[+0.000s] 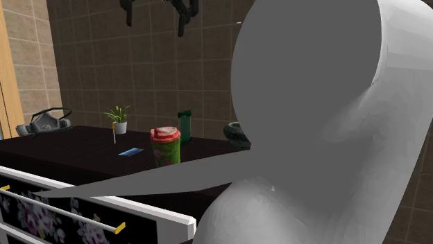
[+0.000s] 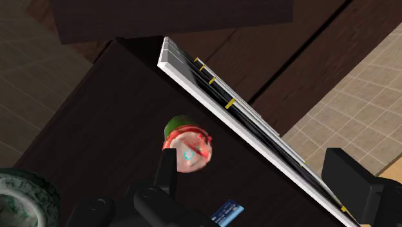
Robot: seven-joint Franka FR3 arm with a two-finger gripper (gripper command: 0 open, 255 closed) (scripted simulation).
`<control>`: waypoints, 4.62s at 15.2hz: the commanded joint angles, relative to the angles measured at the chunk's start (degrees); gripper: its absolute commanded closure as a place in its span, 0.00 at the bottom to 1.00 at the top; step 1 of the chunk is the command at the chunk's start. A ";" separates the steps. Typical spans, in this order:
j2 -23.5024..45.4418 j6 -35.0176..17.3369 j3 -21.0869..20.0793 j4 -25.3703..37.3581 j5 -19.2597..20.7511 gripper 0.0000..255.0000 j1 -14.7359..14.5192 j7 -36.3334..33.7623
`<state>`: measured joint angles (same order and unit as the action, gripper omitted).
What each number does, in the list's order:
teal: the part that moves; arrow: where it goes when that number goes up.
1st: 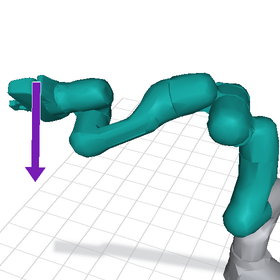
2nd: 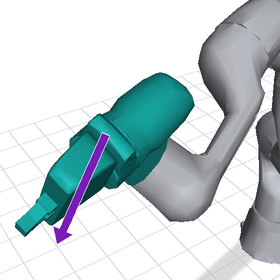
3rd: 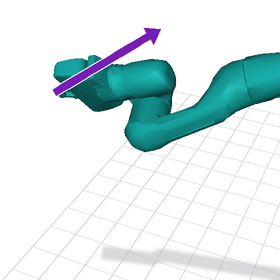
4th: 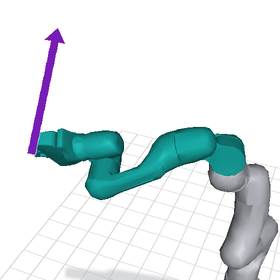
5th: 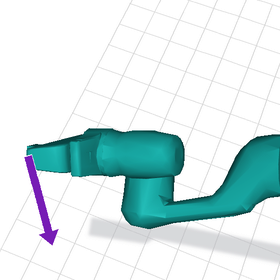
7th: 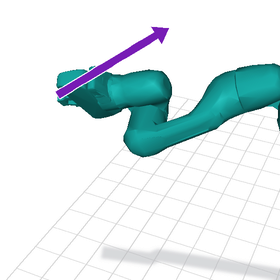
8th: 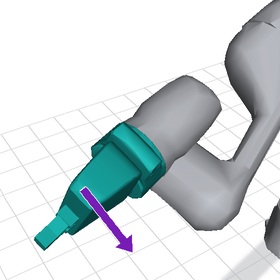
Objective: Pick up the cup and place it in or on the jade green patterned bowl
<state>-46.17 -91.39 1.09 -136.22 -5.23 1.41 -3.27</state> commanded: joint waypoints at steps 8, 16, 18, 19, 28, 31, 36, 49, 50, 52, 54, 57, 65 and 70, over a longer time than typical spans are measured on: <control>12.52 -10.74 -0.63 -1.66 2.60 0.00 -0.40 2.97; 29.45 -21.61 -1.40 0.60 6.19 0.00 -0.36 5.00; 33.94 -23.92 -1.59 1.85 7.27 0.00 -0.29 5.25; 36.22 -25.00 -1.66 2.58 7.84 0.00 -0.26 5.33; 42.25 -32.32 -1.59 0.51 9.18 0.00 -0.08 5.23; 42.46 -32.79 -1.40 0.25 9.22 0.00 -0.25 5.20; 42.46 -32.79 -1.25 0.25 9.23 0.00 -0.40 5.19; 41.04 -30.39 -1.22 1.23 9.12 1.00 -0.47 5.36; 40.59 -29.59 -1.21 1.58 9.08 1.00 -0.48 5.41; 39.73 -28.01 -1.18 2.31 9.02 1.00 -0.53 5.52; 38.92 -26.41 -1.17 3.10 8.96 1.00 -0.57 5.62; 37.82 -24.03 -1.18 4.38 8.88 1.00 -0.59 5.76; 17.69 -46.52 -11.97 -22.55 11.98 0.00 5.34 -42.22; 21.58 -51.68 -12.55 -23.81 13.34 0.00 6.75 -43.09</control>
<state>-25.21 -141.87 -11.30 -159.56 7.80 7.86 -45.89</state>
